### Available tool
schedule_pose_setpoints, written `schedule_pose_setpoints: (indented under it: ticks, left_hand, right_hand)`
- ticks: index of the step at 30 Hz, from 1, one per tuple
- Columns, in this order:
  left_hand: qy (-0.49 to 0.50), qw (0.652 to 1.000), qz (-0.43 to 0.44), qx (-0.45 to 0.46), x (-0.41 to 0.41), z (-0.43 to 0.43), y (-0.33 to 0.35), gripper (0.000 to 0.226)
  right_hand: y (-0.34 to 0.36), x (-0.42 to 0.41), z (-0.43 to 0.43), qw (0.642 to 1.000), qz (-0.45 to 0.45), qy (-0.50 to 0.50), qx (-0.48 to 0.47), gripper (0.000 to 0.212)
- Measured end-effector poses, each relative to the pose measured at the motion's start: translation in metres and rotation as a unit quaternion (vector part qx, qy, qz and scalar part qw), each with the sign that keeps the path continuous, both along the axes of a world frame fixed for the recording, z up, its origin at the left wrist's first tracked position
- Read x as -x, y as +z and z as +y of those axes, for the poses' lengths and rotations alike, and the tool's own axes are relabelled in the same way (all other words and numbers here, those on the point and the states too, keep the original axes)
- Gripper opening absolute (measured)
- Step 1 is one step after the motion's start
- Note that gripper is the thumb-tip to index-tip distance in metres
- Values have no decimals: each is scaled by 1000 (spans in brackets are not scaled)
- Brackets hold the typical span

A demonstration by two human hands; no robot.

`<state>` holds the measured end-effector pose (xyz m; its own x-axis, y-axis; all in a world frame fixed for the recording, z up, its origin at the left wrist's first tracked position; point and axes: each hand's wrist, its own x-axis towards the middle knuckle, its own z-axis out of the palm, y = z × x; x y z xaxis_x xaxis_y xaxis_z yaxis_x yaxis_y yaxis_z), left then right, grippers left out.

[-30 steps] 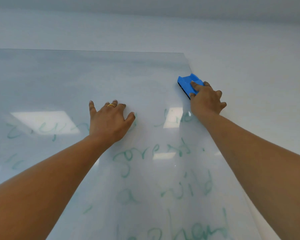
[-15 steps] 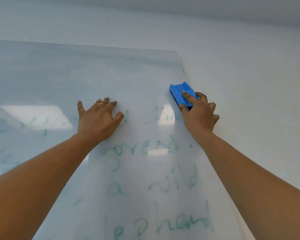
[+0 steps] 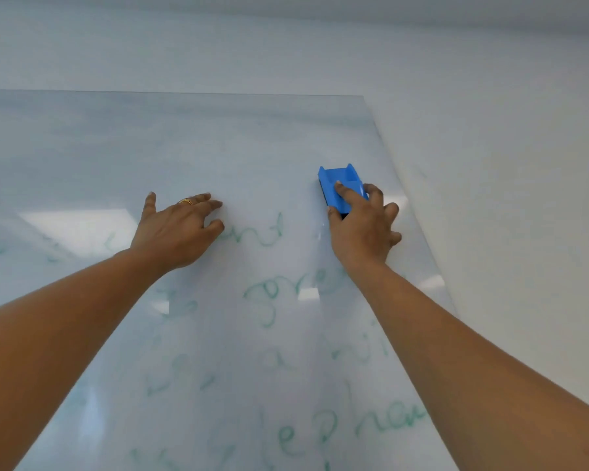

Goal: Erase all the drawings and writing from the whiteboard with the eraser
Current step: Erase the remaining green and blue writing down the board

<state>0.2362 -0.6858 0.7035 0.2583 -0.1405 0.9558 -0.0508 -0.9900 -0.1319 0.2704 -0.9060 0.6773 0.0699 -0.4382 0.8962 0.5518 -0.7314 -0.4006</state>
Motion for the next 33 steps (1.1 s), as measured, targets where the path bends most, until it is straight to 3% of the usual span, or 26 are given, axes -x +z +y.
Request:
schedule_pose_setpoints:
  ticks: [11,17,24,33]
  left_hand:
    - [3,1000,-2,12,9,56,-7,48]
    - [-6,1000,-1,25,9,73,-8,47]
    - [-14,999,1,31,8,76,-12,48]
    - [3,1000,9,24,14,91,-11,48]
  right_hand:
    - [-3,12,94,993,-11,-26,114,43]
    - [-1,11,71,987,-18,-29,159,41]
    - [-1,7,26,999,-16,-31,31,41]
    - [-12,0,59,998,-48,-22,-16,41]
